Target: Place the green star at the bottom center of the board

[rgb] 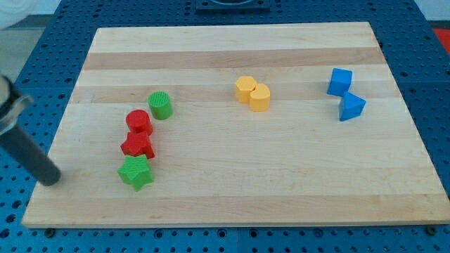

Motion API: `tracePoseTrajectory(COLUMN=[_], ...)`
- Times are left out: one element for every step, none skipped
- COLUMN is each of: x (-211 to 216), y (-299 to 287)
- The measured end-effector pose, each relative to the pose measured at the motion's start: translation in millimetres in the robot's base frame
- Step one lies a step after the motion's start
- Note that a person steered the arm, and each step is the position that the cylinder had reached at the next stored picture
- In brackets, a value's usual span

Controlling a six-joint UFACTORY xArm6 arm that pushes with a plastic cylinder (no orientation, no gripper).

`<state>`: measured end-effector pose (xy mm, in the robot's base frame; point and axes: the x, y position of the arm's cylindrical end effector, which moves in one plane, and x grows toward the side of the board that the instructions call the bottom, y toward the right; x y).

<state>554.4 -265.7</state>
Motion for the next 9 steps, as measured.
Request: tracePoseTrajectory(x=[-4,-4,-4,0,42,35,-35,-81,-73], y=[72,157,178,117,107,167,229,292,285])
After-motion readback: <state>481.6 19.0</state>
